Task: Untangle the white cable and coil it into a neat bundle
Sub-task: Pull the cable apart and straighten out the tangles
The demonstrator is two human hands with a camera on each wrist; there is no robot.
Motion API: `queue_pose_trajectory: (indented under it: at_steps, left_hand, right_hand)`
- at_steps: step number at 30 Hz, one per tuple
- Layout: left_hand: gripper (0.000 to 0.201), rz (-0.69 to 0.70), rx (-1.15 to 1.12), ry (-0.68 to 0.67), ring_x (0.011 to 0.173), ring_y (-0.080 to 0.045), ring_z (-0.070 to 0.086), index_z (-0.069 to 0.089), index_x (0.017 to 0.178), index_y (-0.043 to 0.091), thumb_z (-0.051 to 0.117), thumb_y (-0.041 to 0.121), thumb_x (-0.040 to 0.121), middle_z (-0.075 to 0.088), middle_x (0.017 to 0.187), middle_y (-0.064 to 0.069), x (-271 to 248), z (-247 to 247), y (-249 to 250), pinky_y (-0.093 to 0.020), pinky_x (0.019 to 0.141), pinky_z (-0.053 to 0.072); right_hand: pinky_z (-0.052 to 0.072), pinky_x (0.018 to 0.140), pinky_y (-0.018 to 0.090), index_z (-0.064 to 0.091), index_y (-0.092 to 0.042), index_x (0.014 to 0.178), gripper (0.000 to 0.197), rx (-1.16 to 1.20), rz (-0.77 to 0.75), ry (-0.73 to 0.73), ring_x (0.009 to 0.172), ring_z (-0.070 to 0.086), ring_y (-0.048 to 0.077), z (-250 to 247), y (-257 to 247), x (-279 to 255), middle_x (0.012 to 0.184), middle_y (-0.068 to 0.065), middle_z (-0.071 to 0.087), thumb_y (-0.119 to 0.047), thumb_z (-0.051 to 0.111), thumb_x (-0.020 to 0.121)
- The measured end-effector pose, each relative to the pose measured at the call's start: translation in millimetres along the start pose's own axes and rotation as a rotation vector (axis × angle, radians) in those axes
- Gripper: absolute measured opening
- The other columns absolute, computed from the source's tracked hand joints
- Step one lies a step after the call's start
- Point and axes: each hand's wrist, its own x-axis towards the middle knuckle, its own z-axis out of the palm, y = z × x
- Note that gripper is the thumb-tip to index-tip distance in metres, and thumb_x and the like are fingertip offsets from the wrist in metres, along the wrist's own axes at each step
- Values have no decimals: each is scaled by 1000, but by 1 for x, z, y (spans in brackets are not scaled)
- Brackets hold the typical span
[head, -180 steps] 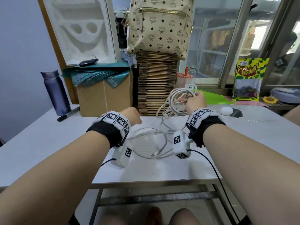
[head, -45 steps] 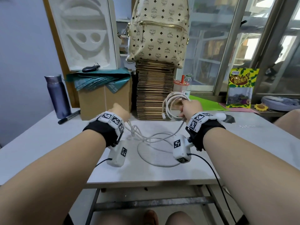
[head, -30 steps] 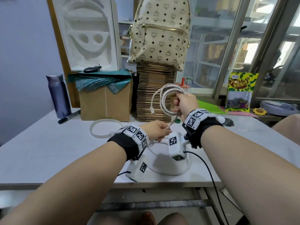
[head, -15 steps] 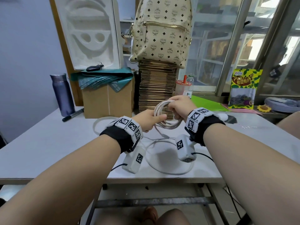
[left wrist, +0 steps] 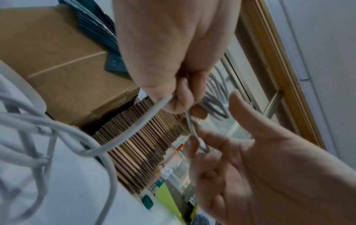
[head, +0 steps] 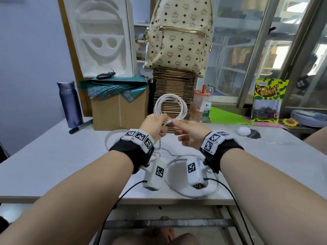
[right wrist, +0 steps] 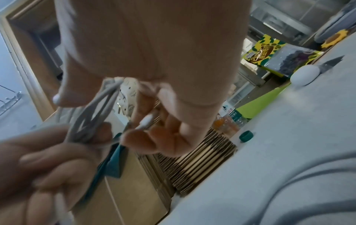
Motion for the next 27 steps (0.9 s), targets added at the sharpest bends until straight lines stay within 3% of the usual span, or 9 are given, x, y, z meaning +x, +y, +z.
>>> queue_pose_trajectory:
  at_steps: [3,6,9,12,14,16,18,22,27]
  left_hand:
    - [27,-15,-52,-45,34,-5,33,50,73,9,40,11,98,38,61,-6,1,6,-2,-18,39,21]
    - [24,-44,-153,-54,35,-4,37,57,82,4,39,8,98,44,62,-6,2,7,-4,-15,36,24]
    - [25,-82,-155,-2,34,-6,39,50,70,4,43,4,94,44,64,-10,2,7,-7,-14,35,25]
    - [26,-110,-23,59,39,-13,40,54,66,4,50,8,91,46,59,-12,4,8,-9,-15,37,27]
    - [27,-139,52,62,37,-13,38,52,65,6,54,14,90,48,52,-9,2,10,-7,-16,39,27]
    - [29,-169,138,55,34,-11,35,50,63,9,58,22,87,47,49,-3,0,9,-5,-16,40,25]
    - [25,-206,231,29,36,-12,34,51,67,10,57,25,86,48,56,-4,-1,9,-1,-16,40,24]
    - [11,-204,423,9,34,-11,36,50,80,10,49,18,86,44,59,-7,-3,8,5,-13,37,28]
    - [21,-26,636,-135,39,-13,35,47,75,17,59,30,85,46,57,-1,-4,11,5,-18,39,29]
  right_hand:
    - [32,49,21,56,-16,75,24,134,-73,10,55,44,14,14,-4,2,60,-1,58,-28,53,96]
    - [36,57,25,50,-19,84,14,176,-126,130,61,54,15,25,-10,7,73,3,59,-16,47,98]
    - [44,62,31,45,-19,96,11,150,-152,198,60,54,19,30,-13,13,80,9,57,-8,44,97]
    - [51,62,39,40,-19,118,34,140,-216,263,59,54,26,33,-11,22,86,15,56,2,45,92]
    - [55,78,46,29,-32,137,62,63,-274,355,82,62,29,37,-10,27,107,7,58,2,49,90]
    - [55,79,44,11,-43,146,81,80,-297,422,88,62,24,40,-10,28,101,-2,59,5,43,90]
    - [54,68,38,0,-42,148,86,114,-283,480,77,60,20,37,-10,29,86,-2,60,9,36,88]
    - [41,59,25,28,-22,146,69,12,-272,477,74,48,14,25,-8,36,97,0,50,6,36,84]
    - [44,66,33,63,-12,109,49,-109,-288,404,62,45,17,11,-10,34,69,1,49,14,37,77]
